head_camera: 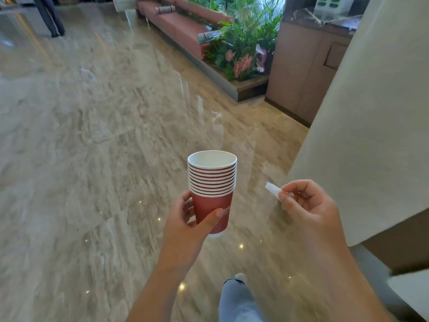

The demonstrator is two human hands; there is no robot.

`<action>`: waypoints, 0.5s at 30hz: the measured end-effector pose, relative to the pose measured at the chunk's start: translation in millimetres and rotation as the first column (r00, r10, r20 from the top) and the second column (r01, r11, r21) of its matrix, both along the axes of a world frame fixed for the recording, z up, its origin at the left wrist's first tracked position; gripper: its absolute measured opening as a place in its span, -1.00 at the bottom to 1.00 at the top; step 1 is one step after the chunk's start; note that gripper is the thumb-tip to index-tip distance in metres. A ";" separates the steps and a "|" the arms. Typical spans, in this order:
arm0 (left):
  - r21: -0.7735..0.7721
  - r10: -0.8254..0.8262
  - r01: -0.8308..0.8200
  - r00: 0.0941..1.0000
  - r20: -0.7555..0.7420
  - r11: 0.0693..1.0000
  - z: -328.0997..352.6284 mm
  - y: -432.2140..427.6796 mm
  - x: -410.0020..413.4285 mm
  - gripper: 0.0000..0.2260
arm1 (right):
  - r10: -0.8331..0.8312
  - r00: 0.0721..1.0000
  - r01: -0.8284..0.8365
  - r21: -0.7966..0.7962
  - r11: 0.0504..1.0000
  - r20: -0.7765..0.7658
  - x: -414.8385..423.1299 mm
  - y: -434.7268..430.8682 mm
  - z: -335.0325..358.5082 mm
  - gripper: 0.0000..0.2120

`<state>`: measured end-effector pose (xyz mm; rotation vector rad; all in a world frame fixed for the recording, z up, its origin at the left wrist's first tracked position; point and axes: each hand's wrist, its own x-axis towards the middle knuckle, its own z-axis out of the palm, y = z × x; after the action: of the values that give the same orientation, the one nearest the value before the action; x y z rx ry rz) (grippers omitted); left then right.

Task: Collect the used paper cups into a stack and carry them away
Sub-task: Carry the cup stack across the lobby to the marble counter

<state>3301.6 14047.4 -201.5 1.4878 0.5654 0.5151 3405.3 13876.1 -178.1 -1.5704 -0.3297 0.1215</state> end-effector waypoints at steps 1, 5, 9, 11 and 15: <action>0.006 -0.009 0.009 1.000 0.009 1.000 5.4 5.4 21.2 -0.49 | -0.004 1.000 0.004 0.003 1.000 0.010 20.4 6.4 4.9 -0.80; 0.026 -0.038 0.038 0.999 0.014 0.999 19.1 33.4 119.2 -0.43 | -0.046 0.997 0.044 0.048 0.998 0.056 121.2 28.9 27.4 -0.78; -0.007 -0.042 0.042 0.999 0.022 0.999 16.5 60.2 197.4 -0.47 | -0.057 0.997 0.053 0.070 0.996 0.055 198.1 52.6 30.9 -0.78; -0.015 -0.040 0.041 0.999 0.020 0.999 11.7 73.8 231.5 -0.47 | -0.056 0.998 0.054 0.077 0.996 0.031 227.4 67.2 23.2 -0.77; -0.035 -0.044 0.044 0.999 0.006 0.998 1.2 108.7 304.6 -0.40 | -0.052 0.998 0.052 0.035 0.998 -0.020 290.9 99.6 5.5 -0.76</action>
<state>3606.2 14156.1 -200.3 1.4619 0.5343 0.4725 3696.2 13975.7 -172.6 -1.5402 -0.2744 0.0900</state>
